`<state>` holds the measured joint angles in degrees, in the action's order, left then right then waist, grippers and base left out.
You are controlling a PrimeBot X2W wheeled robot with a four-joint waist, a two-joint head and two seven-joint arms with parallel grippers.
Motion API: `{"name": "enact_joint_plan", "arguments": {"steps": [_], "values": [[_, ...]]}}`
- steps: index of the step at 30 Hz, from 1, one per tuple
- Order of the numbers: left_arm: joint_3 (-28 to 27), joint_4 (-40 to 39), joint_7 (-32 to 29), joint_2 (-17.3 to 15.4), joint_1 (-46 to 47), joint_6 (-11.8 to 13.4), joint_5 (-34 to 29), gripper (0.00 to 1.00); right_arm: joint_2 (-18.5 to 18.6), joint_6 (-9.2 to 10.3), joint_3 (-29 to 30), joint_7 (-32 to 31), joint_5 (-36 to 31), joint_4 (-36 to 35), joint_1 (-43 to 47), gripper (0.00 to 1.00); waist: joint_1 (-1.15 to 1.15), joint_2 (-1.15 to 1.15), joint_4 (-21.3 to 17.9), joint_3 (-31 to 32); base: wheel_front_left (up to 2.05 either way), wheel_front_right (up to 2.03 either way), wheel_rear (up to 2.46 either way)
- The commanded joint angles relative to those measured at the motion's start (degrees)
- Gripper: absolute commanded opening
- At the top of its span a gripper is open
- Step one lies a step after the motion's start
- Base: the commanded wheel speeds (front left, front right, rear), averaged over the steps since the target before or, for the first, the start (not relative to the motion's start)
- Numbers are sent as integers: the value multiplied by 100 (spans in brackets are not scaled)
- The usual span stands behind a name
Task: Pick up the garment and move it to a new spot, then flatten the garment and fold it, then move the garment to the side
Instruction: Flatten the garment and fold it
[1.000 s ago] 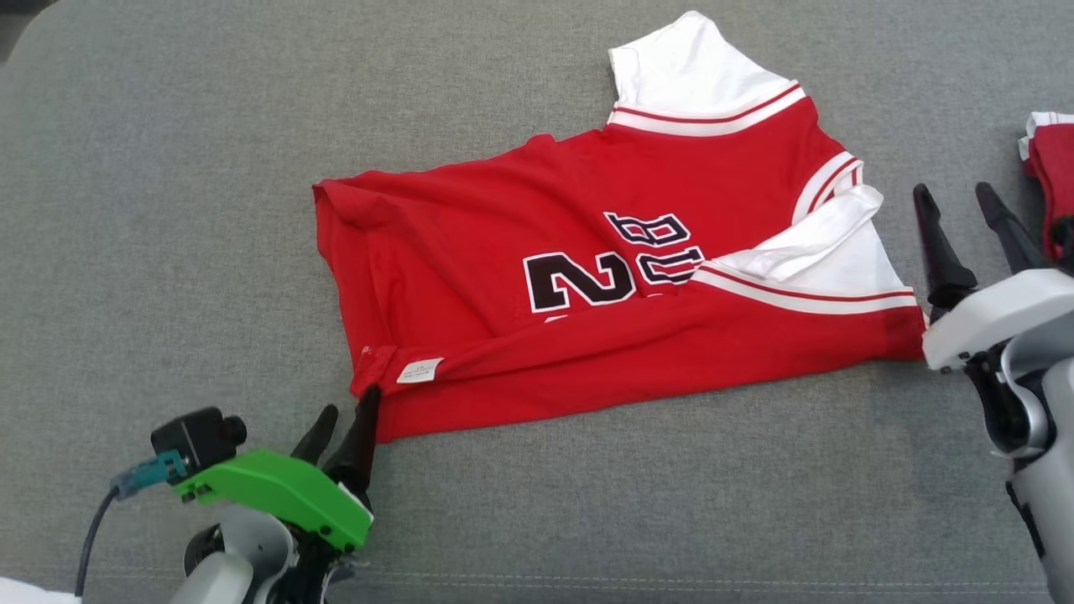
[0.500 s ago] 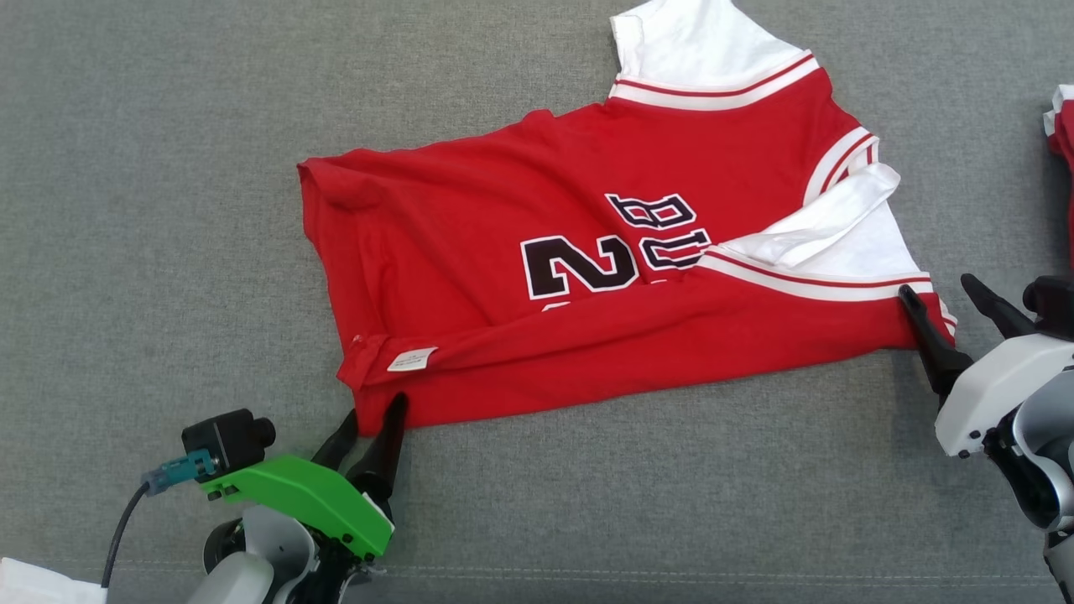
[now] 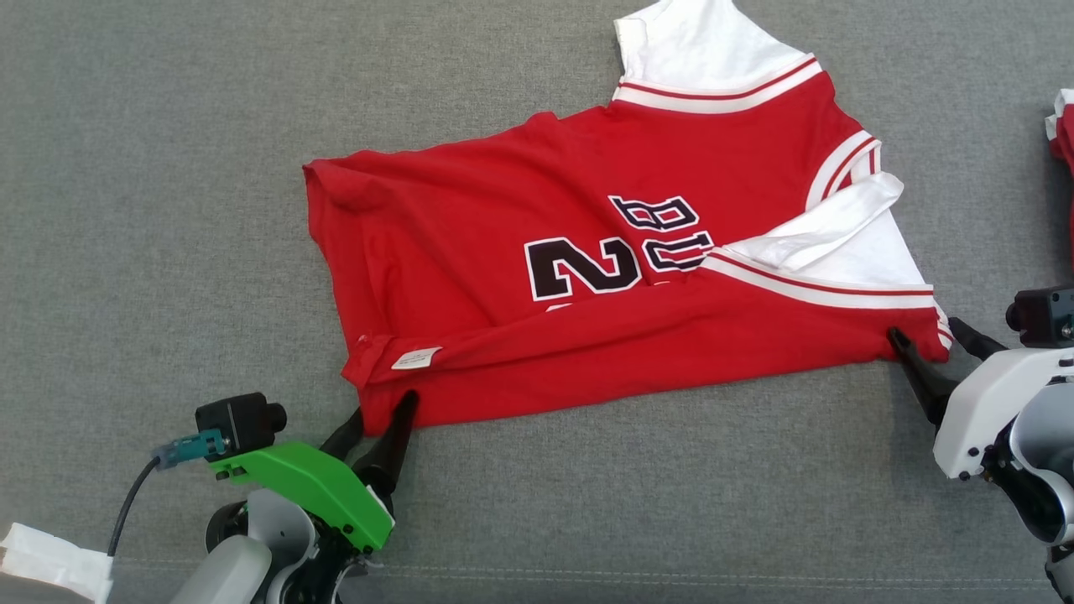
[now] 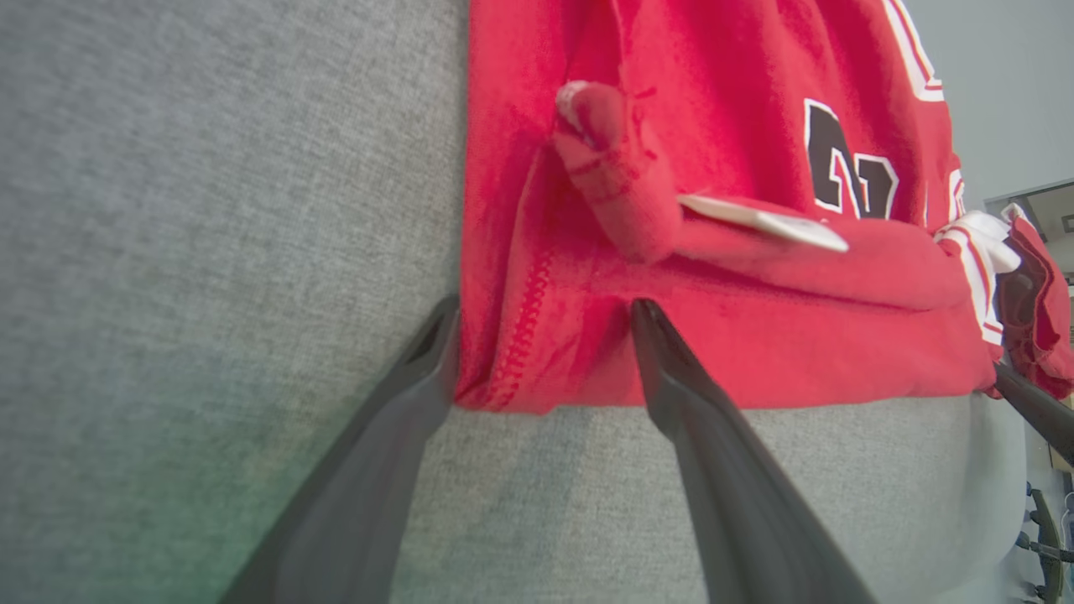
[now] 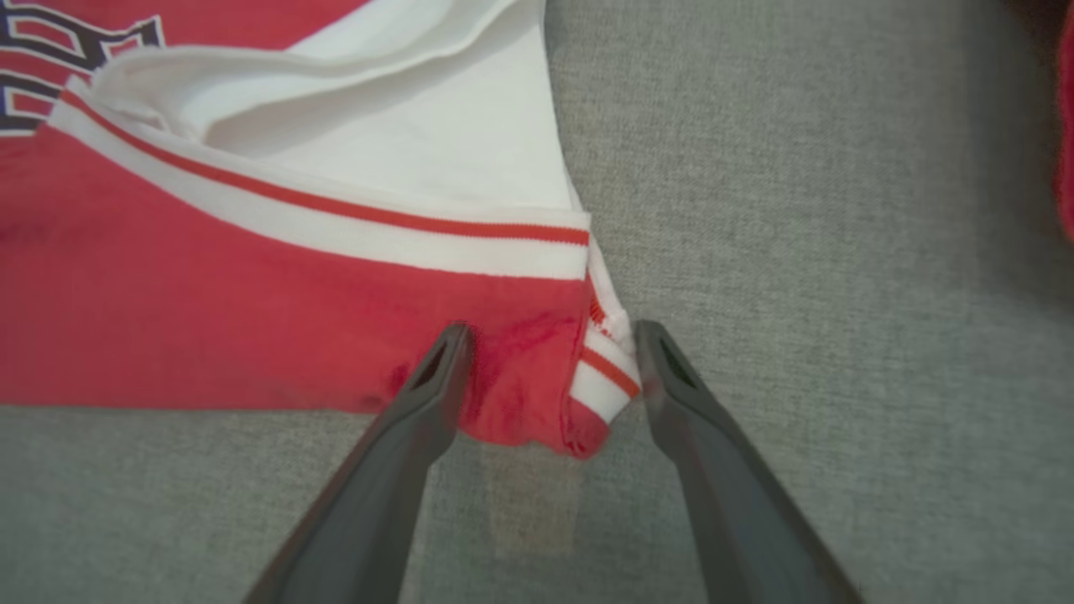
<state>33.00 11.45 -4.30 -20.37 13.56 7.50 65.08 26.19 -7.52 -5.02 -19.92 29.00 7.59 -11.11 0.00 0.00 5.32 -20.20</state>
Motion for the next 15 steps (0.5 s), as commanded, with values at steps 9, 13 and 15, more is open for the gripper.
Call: {"name": "enact_joint_plan", "arguments": {"steps": [9, 13, 15], "values": [[168, 198, -422, 66, -73, -483, 380, 0, 145, 6, -281, -322, 601, 173, -318, 0, 0, 0, -55, 102, 0, 0, 0], [-27, 68, -506, -206, -169, -589, 549, 0, 370, 7, -228, -422, 1143, 184, -271, 0, 0, 0, -33, 264, 0, 0, 0], [-116, -71, -565, -390, -259, -630, 623, 0, 527, 10, -167, -483, 1303, 147, -152, 0, 0, 0, -43, 345, 0, 0, 0]]}}
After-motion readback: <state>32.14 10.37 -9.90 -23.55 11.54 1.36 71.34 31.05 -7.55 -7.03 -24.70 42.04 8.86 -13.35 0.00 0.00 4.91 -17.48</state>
